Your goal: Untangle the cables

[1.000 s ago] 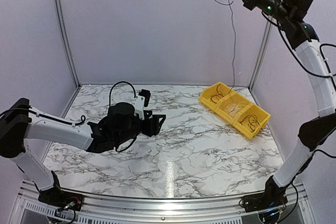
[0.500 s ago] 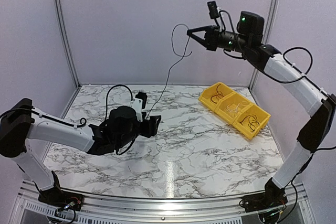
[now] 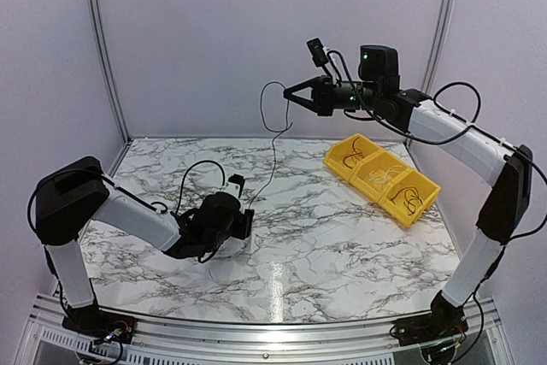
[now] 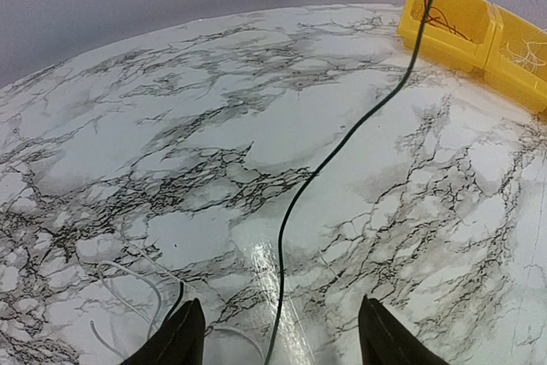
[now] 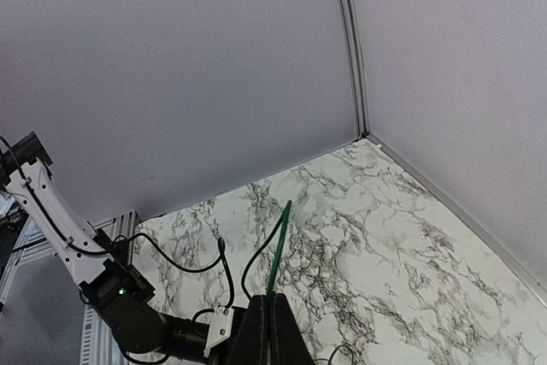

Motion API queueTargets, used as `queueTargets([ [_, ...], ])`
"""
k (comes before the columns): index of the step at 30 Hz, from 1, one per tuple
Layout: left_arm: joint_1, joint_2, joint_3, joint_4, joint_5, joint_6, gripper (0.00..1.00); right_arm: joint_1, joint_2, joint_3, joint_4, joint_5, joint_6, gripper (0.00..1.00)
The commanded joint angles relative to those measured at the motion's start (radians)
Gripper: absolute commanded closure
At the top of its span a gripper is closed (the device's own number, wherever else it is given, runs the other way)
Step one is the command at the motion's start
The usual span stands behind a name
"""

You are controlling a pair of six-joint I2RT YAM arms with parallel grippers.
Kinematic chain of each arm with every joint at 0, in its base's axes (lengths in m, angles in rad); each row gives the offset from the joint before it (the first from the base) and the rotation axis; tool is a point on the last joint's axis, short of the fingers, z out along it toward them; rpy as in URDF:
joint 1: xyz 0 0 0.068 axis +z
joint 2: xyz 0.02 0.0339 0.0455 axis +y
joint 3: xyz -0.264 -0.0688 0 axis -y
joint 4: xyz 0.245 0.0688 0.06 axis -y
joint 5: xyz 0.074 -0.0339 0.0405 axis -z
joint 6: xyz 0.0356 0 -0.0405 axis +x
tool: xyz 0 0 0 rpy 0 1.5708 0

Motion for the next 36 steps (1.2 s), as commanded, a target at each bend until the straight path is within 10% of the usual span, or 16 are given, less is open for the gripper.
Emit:
queueTargets([
  [1,0.033,-0.111,-0.017,-0.058,-0.008,-0.085,0.35,0.004,-0.051,0.018,0.001,-0.014,-0.038,1.00],
  [11,0.160,-0.329,-0.004,-0.657,0.115,-0.427,0.37,0.005,-0.045,0.027,0.002,0.000,-0.079,1.00],
  [27,0.223,-0.137,-0.038,-0.616,0.182,-0.507,0.38,0.005,-0.040,-0.022,0.025,-0.024,-0.027,1.00],
  [36,0.266,-0.016,-0.002,-0.517,0.211,-0.448,0.94,-0.013,-0.064,0.132,-0.105,0.056,-0.147,1.00],
])
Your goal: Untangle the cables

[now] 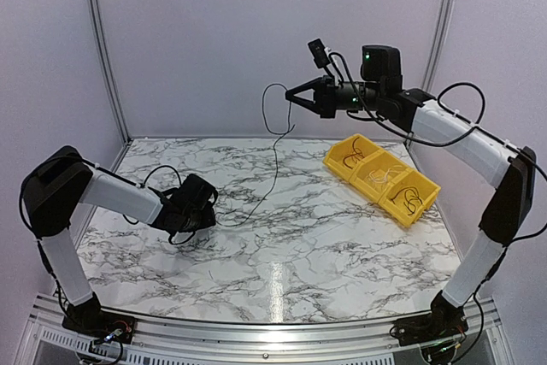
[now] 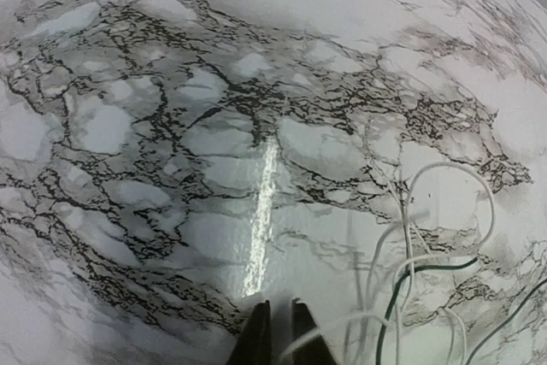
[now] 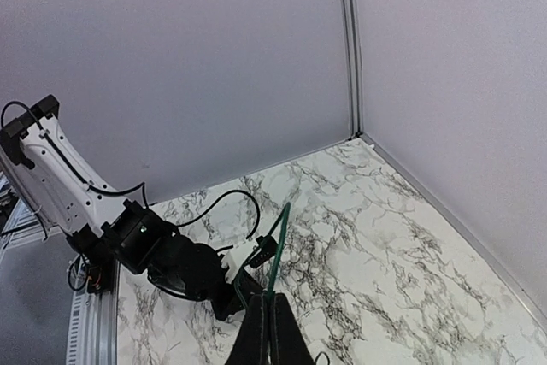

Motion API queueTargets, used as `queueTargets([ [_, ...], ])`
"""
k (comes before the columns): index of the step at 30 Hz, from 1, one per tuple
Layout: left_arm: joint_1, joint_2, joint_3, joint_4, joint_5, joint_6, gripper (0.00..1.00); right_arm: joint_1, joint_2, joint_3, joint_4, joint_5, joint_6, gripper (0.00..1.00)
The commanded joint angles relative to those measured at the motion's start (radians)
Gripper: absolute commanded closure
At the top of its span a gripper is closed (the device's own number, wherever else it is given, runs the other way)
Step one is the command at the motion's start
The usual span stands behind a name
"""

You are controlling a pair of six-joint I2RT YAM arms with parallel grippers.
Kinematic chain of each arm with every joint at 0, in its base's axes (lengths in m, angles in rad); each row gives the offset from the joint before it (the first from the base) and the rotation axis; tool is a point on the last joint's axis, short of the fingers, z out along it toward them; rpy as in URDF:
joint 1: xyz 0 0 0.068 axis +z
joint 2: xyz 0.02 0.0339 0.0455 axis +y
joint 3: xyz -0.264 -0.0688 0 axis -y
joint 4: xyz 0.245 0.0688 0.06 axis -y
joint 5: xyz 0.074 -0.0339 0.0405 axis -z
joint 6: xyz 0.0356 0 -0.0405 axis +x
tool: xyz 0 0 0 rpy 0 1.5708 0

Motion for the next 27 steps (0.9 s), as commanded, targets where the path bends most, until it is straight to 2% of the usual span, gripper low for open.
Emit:
queueTargets([
  [1,0.016,0.049,-0.034,-0.039,0.032,-0.002,1.00,-0.030,-0.031,0.210,-0.108,0.093,-0.098,1.00],
  [4,0.018,0.032,-0.082,-0.072,0.017,-0.036,1.00,-0.117,0.016,0.442,-0.192,0.138,-0.088,1.00],
  [8,0.018,0.003,-0.163,-0.093,0.023,-0.104,1.00,-0.264,0.080,0.740,-0.207,0.207,-0.050,1.00],
  [10,0.017,-0.006,-0.194,-0.092,0.026,-0.126,1.00,-0.304,0.076,0.777,-0.168,0.248,-0.057,1.00],
  [16,0.017,-0.005,-0.206,-0.089,0.038,-0.123,1.00,-0.342,0.006,0.709,-0.098,0.342,-0.197,1.00],
  [20,0.017,0.006,-0.172,-0.096,0.051,-0.094,1.00,-0.368,-0.006,0.689,-0.118,0.365,-0.229,1.00],
  [23,0.014,0.016,-0.128,-0.096,0.088,-0.046,1.00,-0.373,-0.048,0.604,-0.109,0.399,-0.270,1.00],
  [27,0.012,0.021,-0.081,-0.110,0.113,-0.022,0.90,-0.385,-0.120,0.462,-0.089,0.467,-0.344,1.00],
])
